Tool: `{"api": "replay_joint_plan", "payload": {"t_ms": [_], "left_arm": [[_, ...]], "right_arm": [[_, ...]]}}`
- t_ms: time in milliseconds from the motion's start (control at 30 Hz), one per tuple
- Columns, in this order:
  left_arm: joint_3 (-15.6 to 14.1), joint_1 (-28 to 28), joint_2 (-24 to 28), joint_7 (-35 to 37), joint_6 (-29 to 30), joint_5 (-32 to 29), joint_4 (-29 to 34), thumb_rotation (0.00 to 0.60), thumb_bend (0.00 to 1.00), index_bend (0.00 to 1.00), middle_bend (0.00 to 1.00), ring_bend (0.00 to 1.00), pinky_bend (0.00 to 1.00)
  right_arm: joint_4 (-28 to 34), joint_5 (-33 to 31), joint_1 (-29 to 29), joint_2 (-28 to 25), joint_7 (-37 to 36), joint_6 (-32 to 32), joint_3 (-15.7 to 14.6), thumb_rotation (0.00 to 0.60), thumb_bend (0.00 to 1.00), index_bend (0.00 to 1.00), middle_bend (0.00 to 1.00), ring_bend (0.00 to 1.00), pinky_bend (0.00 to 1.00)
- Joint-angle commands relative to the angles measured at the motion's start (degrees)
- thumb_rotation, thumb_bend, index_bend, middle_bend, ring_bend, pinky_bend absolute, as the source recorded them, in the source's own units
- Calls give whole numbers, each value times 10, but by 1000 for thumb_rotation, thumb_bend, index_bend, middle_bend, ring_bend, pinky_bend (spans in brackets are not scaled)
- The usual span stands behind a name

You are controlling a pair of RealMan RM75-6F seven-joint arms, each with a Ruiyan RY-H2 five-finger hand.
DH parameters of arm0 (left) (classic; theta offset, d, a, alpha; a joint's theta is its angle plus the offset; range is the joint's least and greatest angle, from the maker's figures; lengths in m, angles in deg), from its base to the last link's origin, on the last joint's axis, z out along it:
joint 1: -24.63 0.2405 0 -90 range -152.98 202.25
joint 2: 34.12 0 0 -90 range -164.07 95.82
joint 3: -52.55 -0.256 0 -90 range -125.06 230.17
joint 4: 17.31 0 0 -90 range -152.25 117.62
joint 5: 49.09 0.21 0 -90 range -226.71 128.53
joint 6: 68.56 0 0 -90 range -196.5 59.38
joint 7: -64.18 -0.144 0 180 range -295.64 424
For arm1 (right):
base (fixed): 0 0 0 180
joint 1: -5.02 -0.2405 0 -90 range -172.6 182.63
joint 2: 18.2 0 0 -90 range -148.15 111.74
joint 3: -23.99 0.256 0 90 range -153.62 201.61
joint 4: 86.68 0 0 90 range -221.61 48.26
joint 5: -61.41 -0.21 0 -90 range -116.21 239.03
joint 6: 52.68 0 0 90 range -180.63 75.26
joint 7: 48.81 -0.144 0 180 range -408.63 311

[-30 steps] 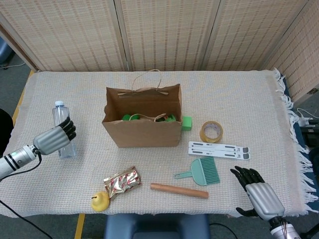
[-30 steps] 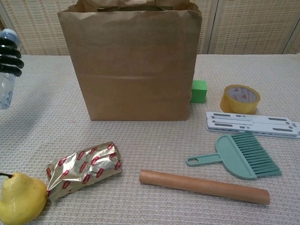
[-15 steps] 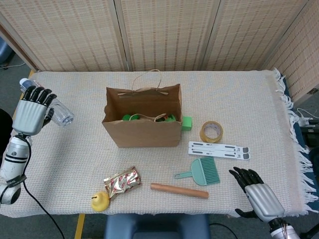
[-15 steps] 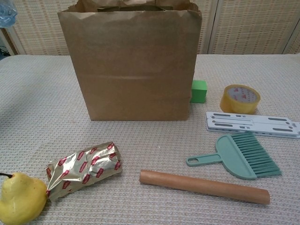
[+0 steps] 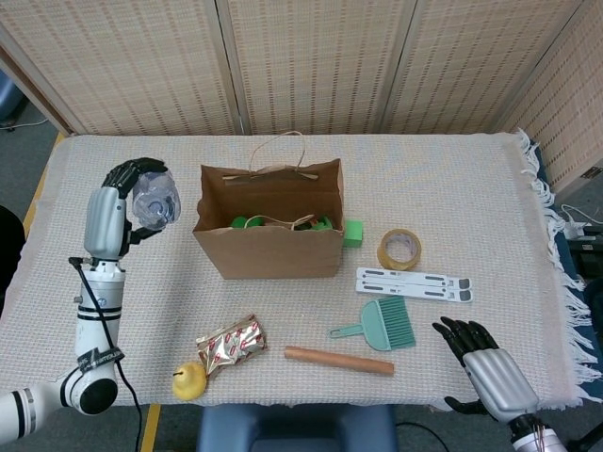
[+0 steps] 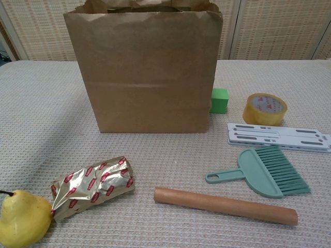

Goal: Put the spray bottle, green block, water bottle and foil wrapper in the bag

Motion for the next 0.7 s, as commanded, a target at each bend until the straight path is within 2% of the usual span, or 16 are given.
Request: {"api": "replay_joint_plan", "payload": {"t_ms": [33,133,200,400,700], "left_arm": [[43,-34,-6,-15,-24,-46,42,600,620,571,590,542,719],[58,-41,-17,-3,-31,-80,60,600,621,573,591,542,719],[56,-45,-21,-12,-34,-94,75,600,620,574,591,541,718],[22,-49,-39,-21,-40,-64,89,600,620,575,590,539,716],[15,-67,-73,-33,-39,-59,98,600,619,575,587,534,710]], "right_arm": [[-1,-1,0,-1,-2,0,1,600,59,0,0,0,0],[-3,-3,0,-3,-6,0,2,600,59,0,0,0,0],[-3,-4,0,-4,-9,0,3,600,60,0,0,0,0],[-4,-4,0,-4,-7,2,2,600,60,0,0,0,0],[-4,-8,0,-2,-5,2,4,600,60,0,0,0,0]]}}
